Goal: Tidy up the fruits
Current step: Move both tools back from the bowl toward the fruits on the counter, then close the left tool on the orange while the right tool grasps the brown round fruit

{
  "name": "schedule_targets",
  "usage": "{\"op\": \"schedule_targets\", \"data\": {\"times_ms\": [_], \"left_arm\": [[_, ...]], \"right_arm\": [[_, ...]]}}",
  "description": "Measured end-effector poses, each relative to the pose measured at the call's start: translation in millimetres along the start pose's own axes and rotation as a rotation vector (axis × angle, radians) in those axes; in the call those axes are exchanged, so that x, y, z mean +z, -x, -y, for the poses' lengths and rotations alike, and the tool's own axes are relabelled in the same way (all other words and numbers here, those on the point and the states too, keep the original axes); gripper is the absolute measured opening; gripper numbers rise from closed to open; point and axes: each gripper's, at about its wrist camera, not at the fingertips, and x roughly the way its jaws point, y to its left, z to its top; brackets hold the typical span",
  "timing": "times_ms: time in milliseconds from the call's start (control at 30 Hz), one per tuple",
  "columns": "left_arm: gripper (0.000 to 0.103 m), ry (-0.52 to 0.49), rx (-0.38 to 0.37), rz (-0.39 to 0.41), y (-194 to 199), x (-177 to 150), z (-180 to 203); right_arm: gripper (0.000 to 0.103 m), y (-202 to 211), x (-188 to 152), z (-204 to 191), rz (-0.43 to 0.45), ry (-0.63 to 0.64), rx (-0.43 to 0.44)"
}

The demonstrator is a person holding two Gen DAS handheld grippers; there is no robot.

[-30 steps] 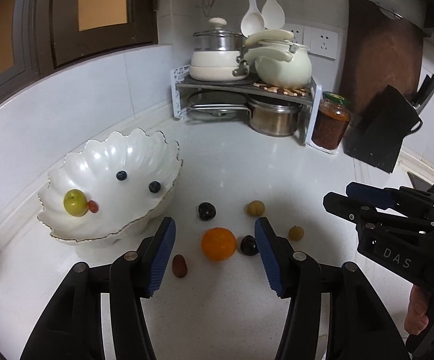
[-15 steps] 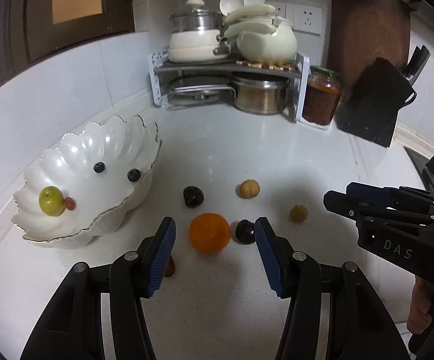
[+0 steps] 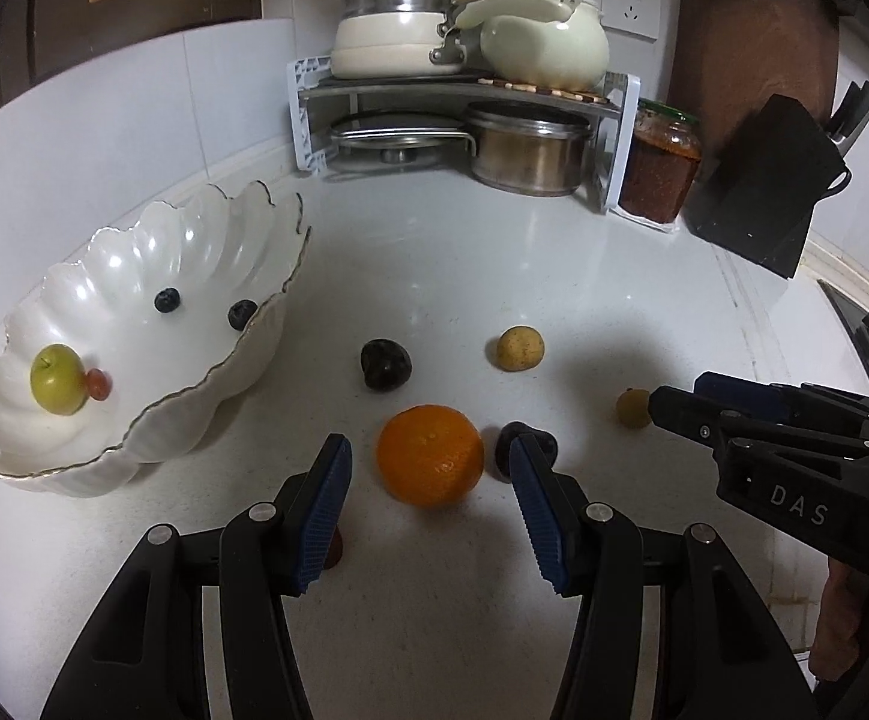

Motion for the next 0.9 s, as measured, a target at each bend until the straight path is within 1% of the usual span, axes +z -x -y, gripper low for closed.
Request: {"op": "schedule_targets", "data": {"times_ms": [433, 633, 833, 867, 900], "left_arm": [[0.054, 0.071, -0.045, -0.028, -17.5, -0.5, -11.6], [0.054, 0.092, -0.074, -0.051, -25.1, -2.0, -13.9], [0.054, 0.097, -0.083, -0.062, -30.5, -3.0, -14.7], [0.053, 0.096, -0.084, -0.063, -31.1, -2.9, -14.9], [0.051, 0.099, -0.083, -0.063, -31.3, -2.5, -15.3]], "right_arm": [[0.039, -16.9, 2.9, -6.6, -0.012, 0.002, -0.009], [0.039, -22.4, 1.6, -8.7, -0.022, -0.004, -0.003], [0.039, -26.7, 0.5, -9.0, -0.025, -0.006, -0.019], [0.039, -27.6, 0.5, -8.8, -0.027, -0.007, -0.023], [0.038, -28.5, 0.9, -8.8, -0.027, -0.006, -0.025]]}}
